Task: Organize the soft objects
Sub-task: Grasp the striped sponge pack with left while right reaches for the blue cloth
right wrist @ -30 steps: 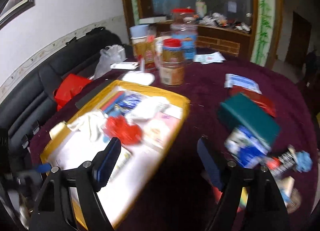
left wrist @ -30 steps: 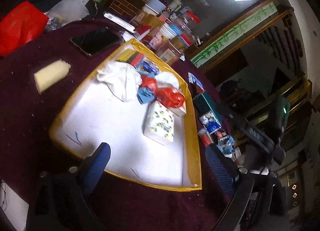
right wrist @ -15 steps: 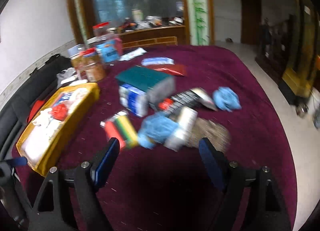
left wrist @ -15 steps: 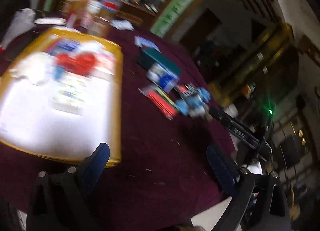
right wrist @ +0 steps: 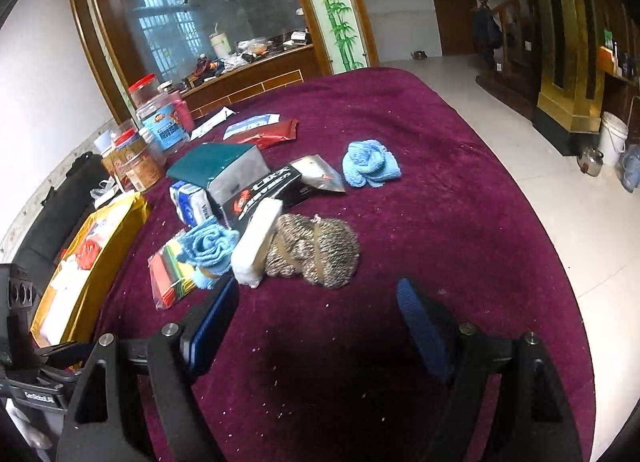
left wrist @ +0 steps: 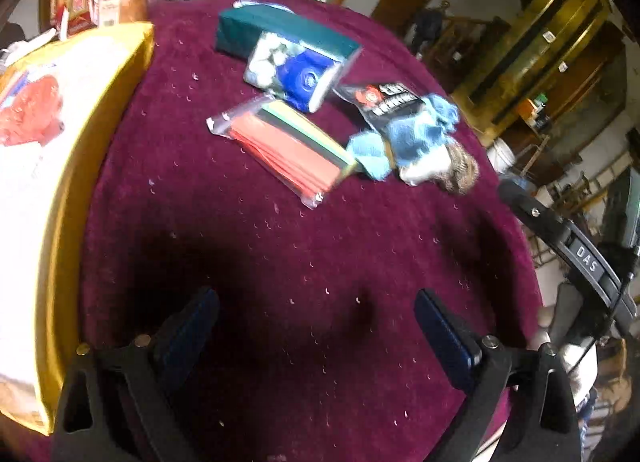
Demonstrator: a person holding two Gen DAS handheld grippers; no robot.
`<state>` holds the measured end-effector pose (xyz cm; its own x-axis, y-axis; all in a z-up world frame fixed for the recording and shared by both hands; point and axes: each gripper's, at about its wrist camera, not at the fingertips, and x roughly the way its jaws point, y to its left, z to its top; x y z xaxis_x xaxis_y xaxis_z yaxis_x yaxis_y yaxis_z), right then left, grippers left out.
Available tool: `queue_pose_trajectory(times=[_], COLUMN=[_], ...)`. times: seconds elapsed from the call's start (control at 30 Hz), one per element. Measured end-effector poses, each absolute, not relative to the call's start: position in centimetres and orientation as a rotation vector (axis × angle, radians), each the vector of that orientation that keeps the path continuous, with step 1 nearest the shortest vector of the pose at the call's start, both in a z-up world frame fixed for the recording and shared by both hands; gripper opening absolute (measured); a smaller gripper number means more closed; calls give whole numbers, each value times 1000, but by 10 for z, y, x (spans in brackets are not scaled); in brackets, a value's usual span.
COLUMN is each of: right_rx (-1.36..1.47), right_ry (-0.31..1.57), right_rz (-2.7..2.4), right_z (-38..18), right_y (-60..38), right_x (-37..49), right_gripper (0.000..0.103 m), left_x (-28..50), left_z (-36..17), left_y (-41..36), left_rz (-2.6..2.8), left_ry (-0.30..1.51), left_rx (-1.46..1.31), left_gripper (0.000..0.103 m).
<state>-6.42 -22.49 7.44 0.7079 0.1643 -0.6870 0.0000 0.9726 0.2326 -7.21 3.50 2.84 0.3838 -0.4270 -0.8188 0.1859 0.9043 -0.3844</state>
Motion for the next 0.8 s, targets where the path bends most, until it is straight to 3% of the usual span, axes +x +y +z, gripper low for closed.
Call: queue_pose_trajectory(times=[0.43, 0.57, 0.8], right_rx=[379, 376, 380], right_ry=[706, 689, 693], right_rz=[0, 2, -3], right_z=[73, 74, 72], right_y=[-257, -261, -264], right_x=[-21, -24, -23], right_gripper=[85, 85, 85], left_x=[-82, -83, -23], left_z=[27, 27, 46], left_y=[57, 40, 34], left_rz=[-385, -388, -236], left_ry=[1022, 1044, 1052], left_rx=[-378, -239, -296], left_gripper=[102, 101, 101])
